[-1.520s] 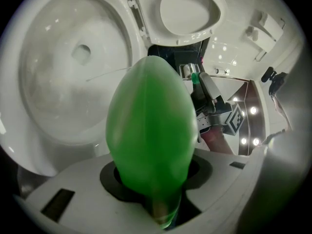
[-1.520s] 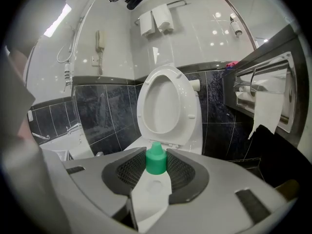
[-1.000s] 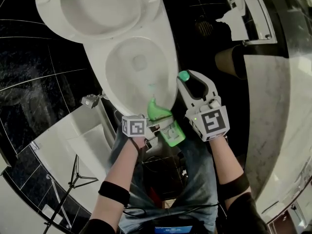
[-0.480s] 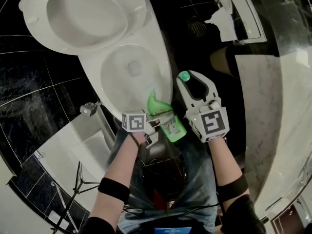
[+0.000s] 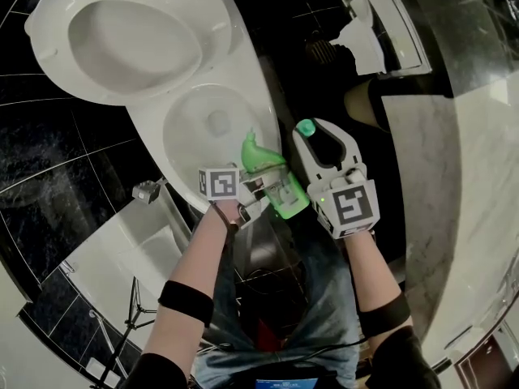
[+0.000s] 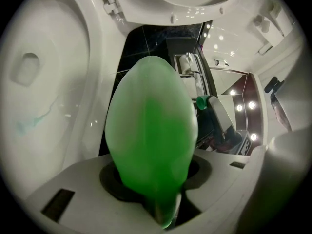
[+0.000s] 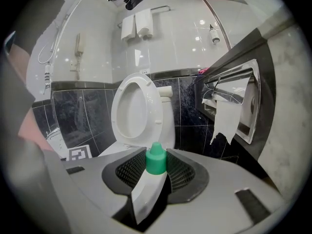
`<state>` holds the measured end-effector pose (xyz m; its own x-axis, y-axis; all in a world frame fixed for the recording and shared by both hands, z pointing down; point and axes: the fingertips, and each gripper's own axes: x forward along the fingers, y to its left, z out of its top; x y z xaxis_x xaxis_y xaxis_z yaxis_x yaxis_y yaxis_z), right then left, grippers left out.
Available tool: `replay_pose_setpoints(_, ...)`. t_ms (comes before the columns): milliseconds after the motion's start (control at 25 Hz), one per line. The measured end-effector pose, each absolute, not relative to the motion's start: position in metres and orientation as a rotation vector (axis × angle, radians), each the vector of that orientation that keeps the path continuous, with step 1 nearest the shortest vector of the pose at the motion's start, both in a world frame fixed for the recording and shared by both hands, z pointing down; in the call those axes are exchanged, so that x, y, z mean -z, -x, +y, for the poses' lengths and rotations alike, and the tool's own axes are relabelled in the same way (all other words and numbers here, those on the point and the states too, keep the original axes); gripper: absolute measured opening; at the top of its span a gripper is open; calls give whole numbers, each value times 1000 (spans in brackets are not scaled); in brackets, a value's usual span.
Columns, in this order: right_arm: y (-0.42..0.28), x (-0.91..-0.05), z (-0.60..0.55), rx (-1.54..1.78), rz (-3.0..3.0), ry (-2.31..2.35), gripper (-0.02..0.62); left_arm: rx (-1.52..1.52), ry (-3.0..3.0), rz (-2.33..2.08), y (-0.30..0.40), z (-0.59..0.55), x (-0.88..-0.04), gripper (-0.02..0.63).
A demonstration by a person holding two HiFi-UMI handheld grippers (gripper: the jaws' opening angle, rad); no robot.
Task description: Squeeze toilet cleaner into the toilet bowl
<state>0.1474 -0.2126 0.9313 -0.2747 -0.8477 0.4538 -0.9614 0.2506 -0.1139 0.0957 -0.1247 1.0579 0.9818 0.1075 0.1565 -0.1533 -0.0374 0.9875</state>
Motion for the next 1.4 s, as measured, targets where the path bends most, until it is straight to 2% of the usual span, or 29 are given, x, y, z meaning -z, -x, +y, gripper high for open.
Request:
replay_pose_setpoints(760,-149,-931,-223,-534,-2221,-1675,146,-45,-1646,-161,-93,-232,-1055,178)
replay_pose_setpoints(1400,-118,-935,-235,-521,-2260,-1603,146,62,-1647,-333,-23,-277,-1056,176)
